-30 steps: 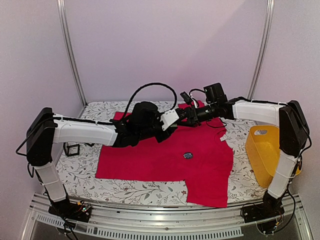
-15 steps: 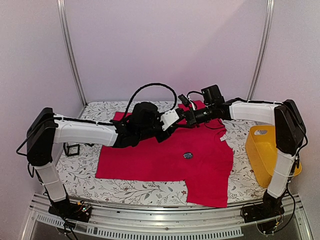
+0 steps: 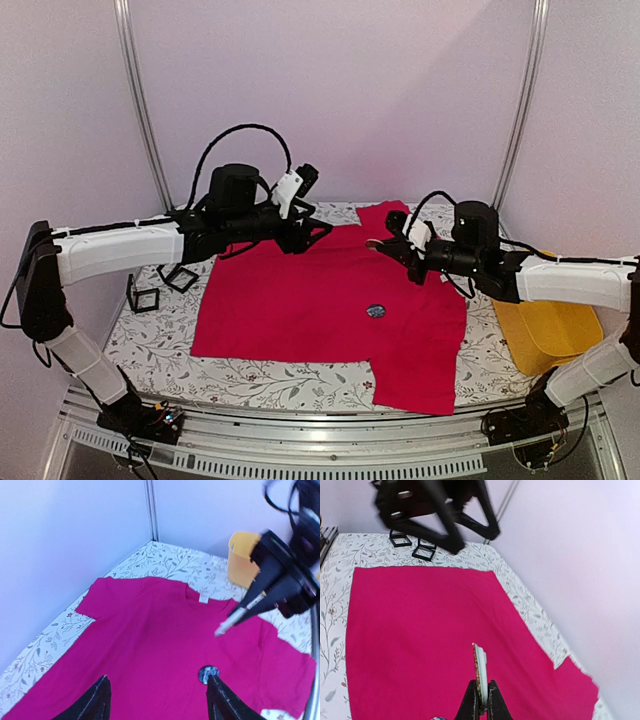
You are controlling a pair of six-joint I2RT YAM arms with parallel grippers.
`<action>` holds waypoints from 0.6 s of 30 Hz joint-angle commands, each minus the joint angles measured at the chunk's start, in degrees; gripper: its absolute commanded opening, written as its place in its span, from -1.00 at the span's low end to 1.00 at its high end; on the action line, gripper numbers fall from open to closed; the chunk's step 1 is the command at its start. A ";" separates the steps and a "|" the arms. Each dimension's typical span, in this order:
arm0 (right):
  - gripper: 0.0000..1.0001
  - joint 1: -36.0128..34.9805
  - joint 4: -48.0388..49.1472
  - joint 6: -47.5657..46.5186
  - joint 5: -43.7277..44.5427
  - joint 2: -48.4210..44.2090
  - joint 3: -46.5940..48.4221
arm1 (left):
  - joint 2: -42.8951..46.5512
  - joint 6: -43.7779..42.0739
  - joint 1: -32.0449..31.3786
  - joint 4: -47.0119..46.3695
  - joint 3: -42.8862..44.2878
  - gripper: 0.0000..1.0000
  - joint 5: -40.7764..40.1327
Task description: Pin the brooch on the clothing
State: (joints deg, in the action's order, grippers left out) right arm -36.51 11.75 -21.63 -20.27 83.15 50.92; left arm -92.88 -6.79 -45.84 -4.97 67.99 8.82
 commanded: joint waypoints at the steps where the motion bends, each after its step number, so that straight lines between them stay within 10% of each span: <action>1: -1.00 -2.04 29.87 -43.66 5.15 -6.95 -12.21 | 3.33 12.08 4.99 0.95 0.61 0.26 15.78; 9: -1.00 -2.82 39.49 -79.00 5.18 -1.52 -8.82 | -2.19 18.73 6.19 7.58 9.95 0.27 23.11; 18: -1.00 -6.53 44.16 -93.76 3.91 1.91 -7.23 | -3.80 22.63 6.48 5.96 12.37 0.29 29.16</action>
State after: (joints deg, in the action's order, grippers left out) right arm -40.51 52.84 -106.48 -15.42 85.71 42.39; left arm -96.51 13.34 -39.72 1.21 79.75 33.43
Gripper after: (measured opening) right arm 0.026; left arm 0.662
